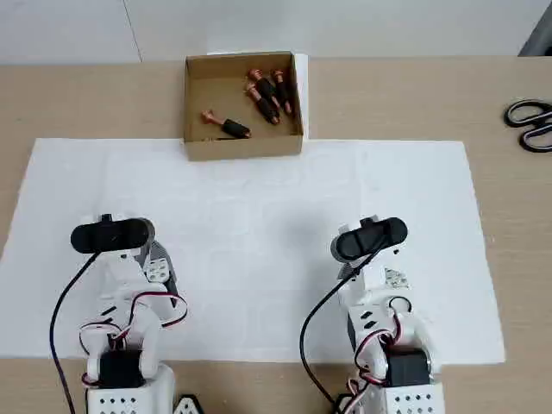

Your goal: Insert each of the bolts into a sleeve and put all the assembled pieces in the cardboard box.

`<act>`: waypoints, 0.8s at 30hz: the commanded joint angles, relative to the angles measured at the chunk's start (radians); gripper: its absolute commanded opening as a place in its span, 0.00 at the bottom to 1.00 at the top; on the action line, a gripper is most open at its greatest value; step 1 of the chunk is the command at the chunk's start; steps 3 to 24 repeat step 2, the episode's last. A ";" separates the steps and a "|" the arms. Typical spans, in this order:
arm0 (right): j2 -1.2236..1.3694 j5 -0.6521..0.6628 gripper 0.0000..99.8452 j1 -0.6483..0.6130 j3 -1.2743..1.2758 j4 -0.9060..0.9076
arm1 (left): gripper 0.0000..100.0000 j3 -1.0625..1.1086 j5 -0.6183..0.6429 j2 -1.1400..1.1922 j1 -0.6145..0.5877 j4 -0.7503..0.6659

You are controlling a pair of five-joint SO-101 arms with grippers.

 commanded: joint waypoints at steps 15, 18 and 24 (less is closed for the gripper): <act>-0.016 -0.011 0.00 0.007 -0.008 0.004 | 0.01 -0.008 0.002 -0.012 -0.005 -0.005; -0.016 -0.011 0.00 0.007 -0.008 0.004 | 0.01 -0.008 0.002 -0.012 -0.005 -0.005; -0.016 -0.011 0.00 0.007 -0.008 0.004 | 0.01 -0.008 0.002 -0.012 -0.005 -0.005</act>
